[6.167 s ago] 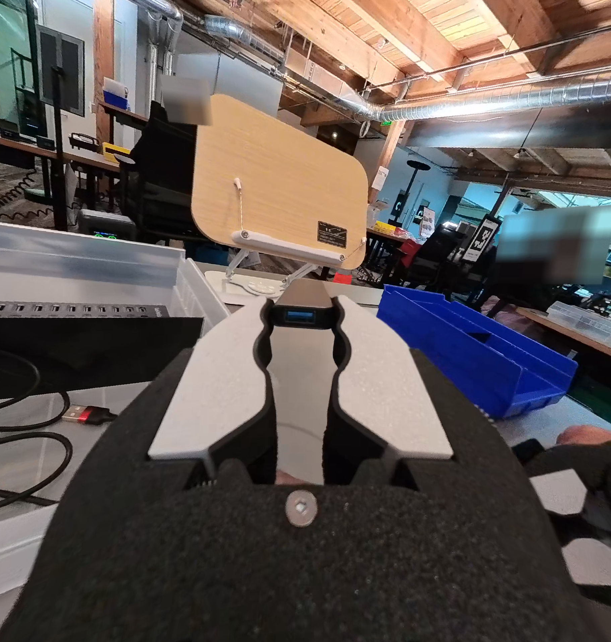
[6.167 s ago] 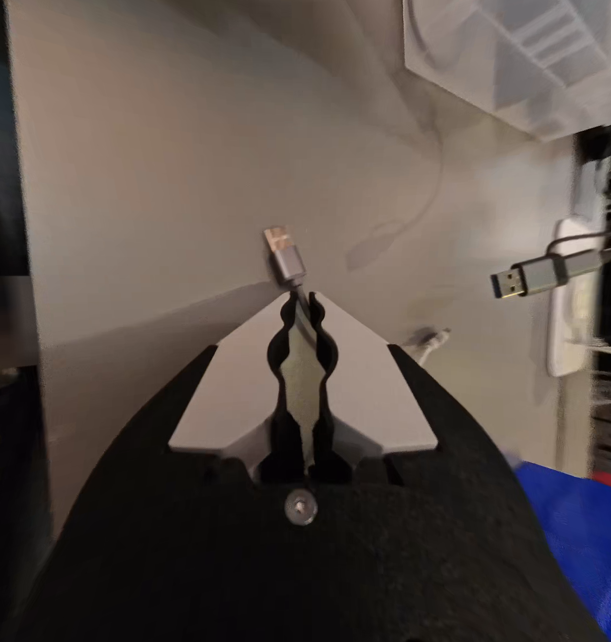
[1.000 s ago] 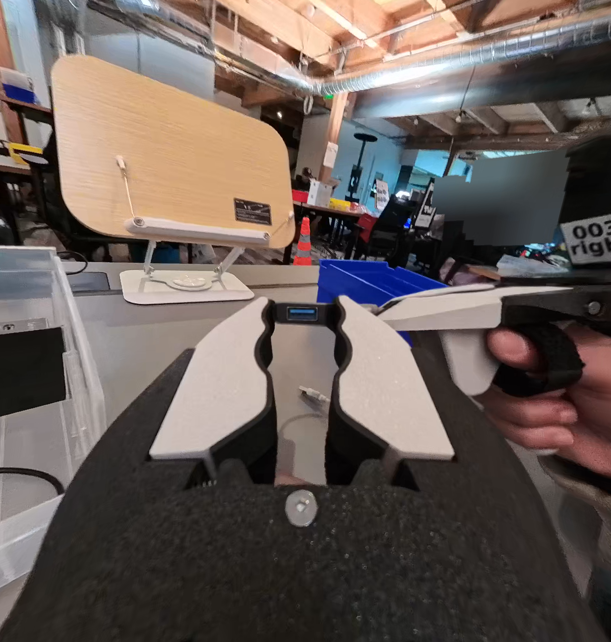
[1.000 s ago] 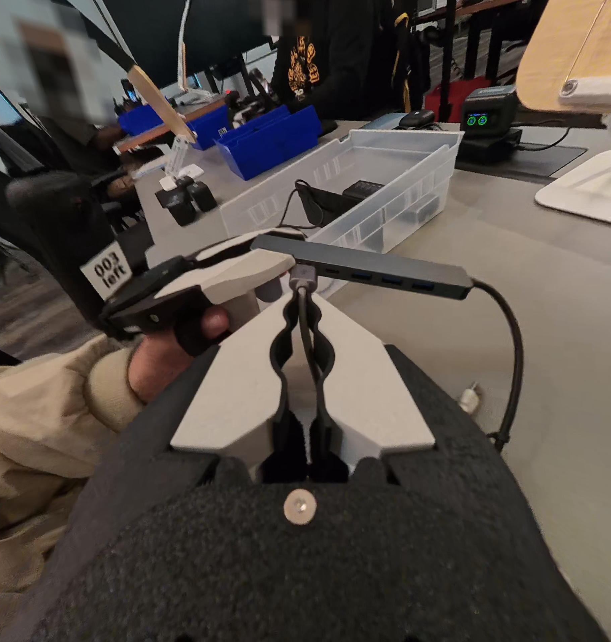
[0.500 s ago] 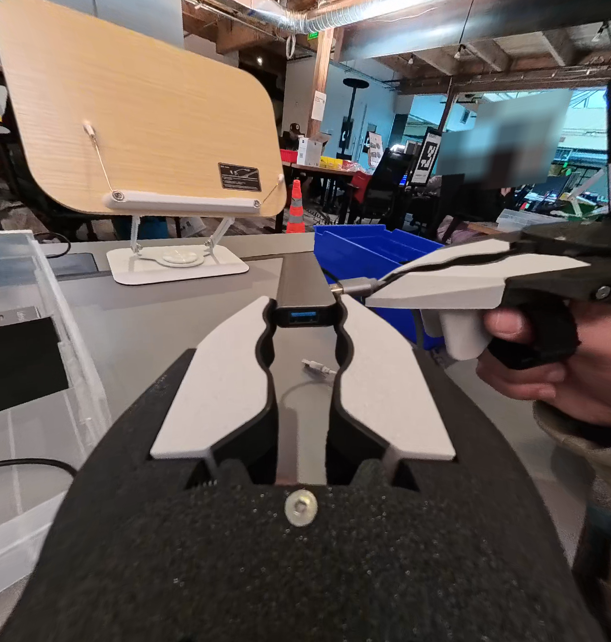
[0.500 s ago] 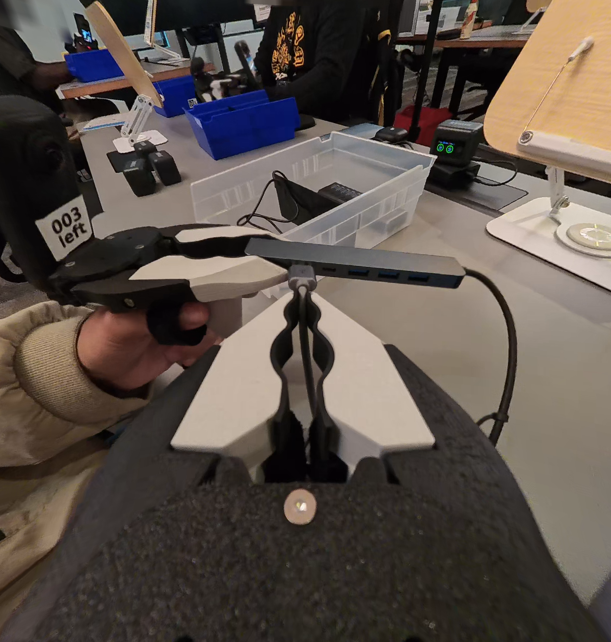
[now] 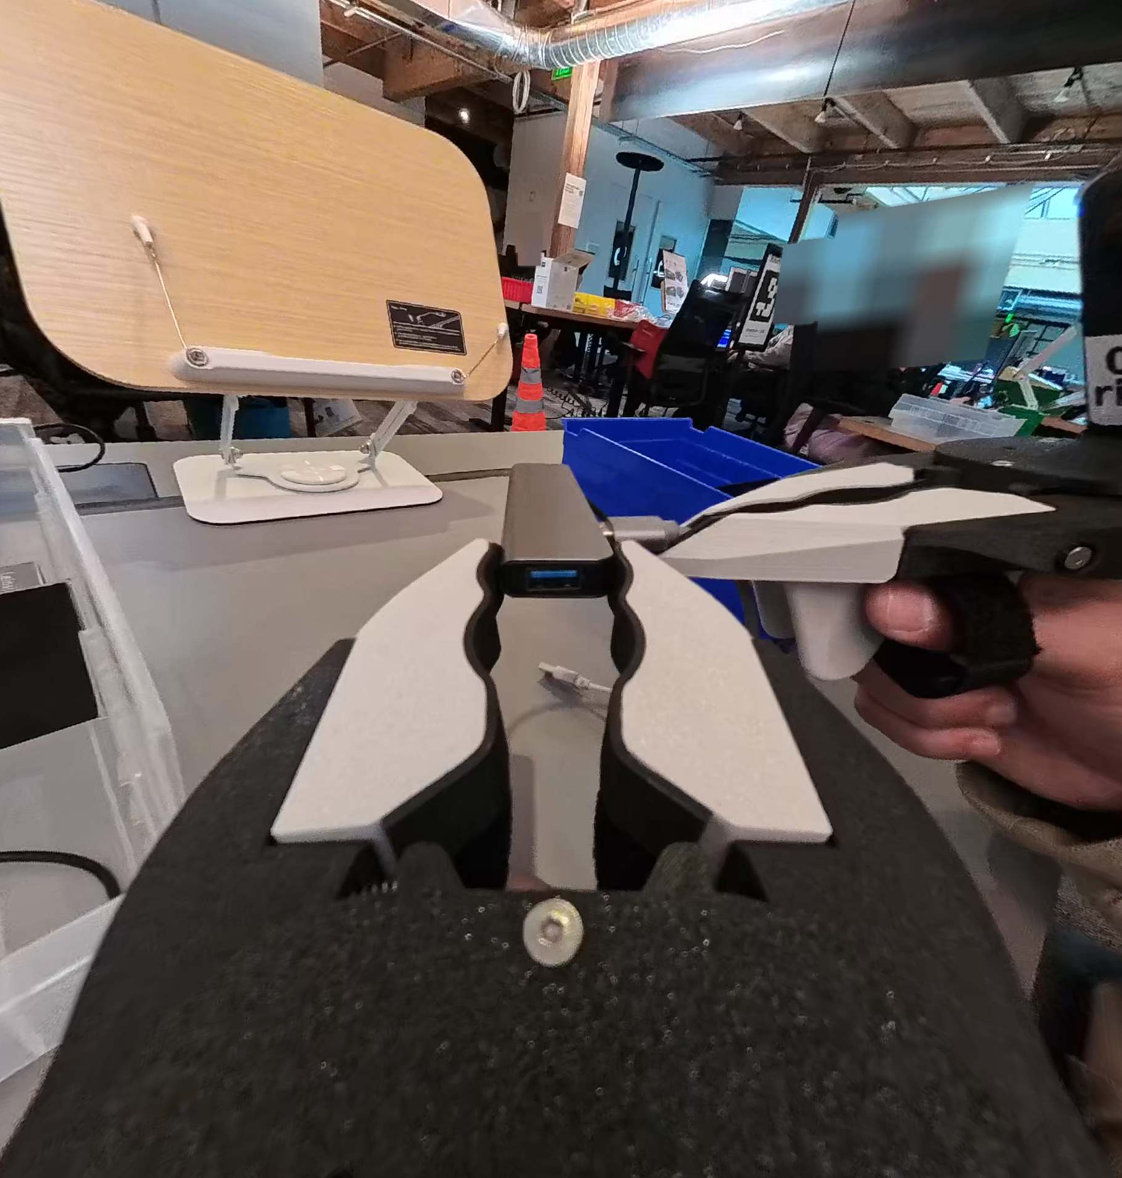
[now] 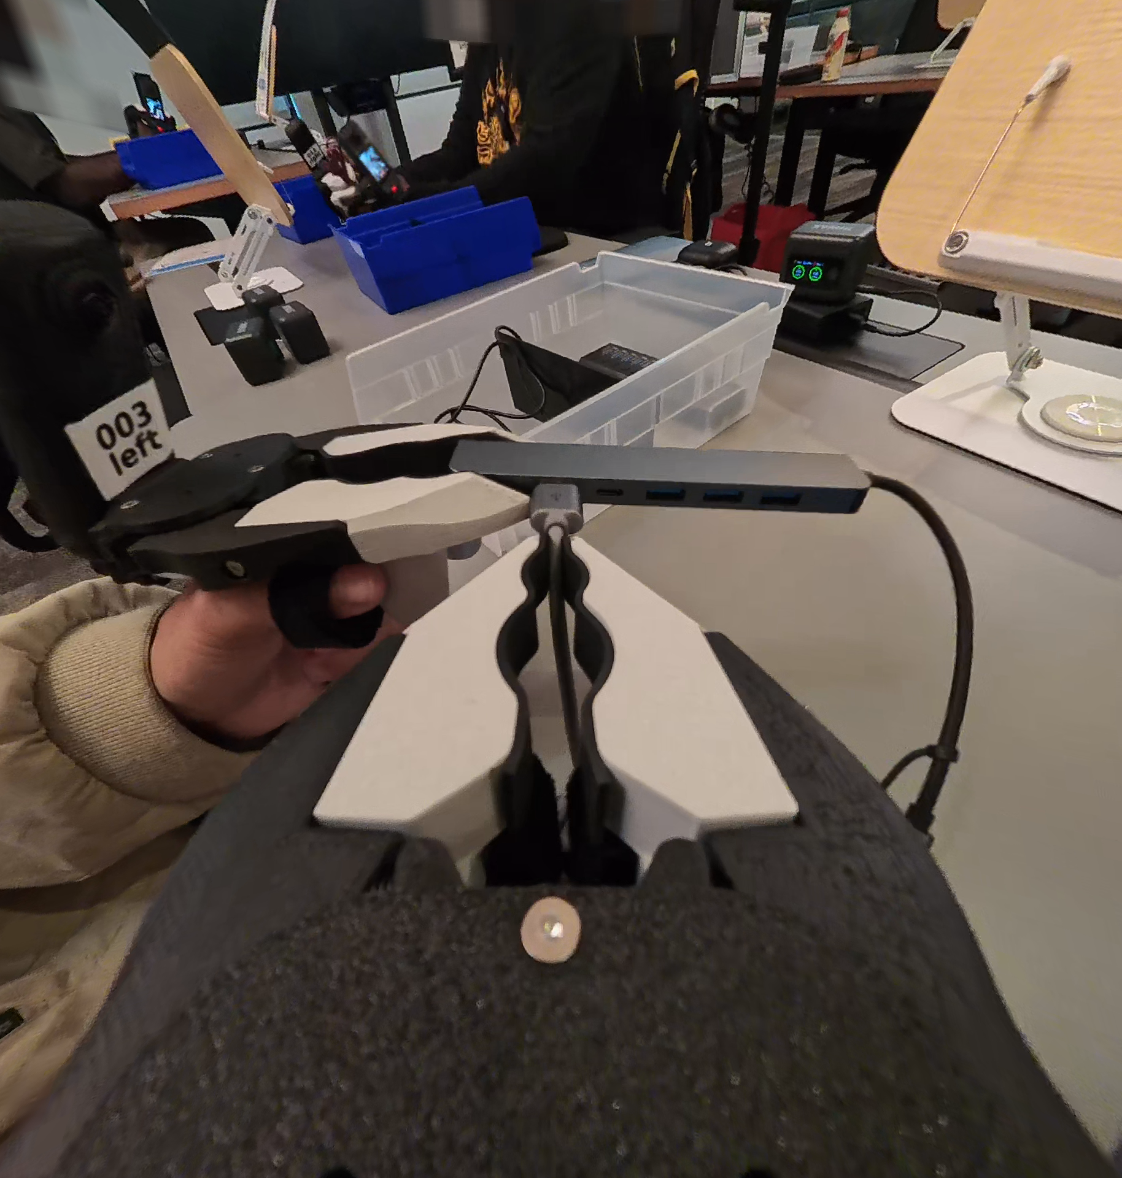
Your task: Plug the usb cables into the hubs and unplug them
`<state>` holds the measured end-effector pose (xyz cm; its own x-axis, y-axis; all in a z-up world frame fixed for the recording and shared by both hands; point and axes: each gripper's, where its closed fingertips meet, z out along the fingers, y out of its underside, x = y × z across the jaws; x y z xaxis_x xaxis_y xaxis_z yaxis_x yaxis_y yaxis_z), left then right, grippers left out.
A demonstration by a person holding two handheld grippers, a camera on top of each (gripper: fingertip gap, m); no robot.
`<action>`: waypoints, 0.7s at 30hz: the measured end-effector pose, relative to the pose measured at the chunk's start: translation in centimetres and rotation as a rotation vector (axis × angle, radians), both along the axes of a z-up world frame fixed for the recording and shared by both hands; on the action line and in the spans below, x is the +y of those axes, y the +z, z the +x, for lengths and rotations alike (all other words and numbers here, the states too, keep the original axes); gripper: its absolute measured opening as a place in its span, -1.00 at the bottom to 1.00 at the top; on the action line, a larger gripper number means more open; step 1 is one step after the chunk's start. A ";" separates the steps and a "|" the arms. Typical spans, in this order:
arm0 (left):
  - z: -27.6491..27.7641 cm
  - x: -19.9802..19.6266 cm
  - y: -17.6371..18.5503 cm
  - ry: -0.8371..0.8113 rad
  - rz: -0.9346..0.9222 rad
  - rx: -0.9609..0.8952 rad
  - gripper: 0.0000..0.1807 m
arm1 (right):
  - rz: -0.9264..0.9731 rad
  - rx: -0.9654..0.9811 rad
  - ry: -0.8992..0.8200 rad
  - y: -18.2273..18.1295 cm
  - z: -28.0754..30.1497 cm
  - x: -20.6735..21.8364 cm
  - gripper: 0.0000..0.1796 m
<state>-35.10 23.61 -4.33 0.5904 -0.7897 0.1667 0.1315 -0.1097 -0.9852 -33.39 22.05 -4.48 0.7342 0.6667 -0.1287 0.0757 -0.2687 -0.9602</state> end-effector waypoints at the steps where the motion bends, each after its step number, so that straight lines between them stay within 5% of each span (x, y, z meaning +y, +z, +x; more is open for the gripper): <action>1: 0.0 0.0 0.0 -0.007 -0.004 -0.004 -0.64 | 0.001 0.002 0.001 0.1 0.0 0.0 -0.97; 14: -0.6 0.0 1.7 0.045 0.126 0.069 -0.64 | -0.061 0.040 0.126 1.1 -0.4 -0.5 -0.96; 18: -4.2 1.5 1.6 0.077 0.029 -0.044 -0.64 | 0.046 0.150 0.123 6.6 5.1 0.1 -0.82; 21: -8.1 1.7 3.4 0.056 0.028 -0.160 -0.64 | -0.003 0.104 0.027 6.4 9.3 1.8 -0.73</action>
<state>-43.16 25.35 -0.93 0.6012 -0.7622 0.2400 0.2917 -0.0702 -0.9539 -24.13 23.80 1.87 0.6986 0.6855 -0.2048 -0.0167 -0.2705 -0.9626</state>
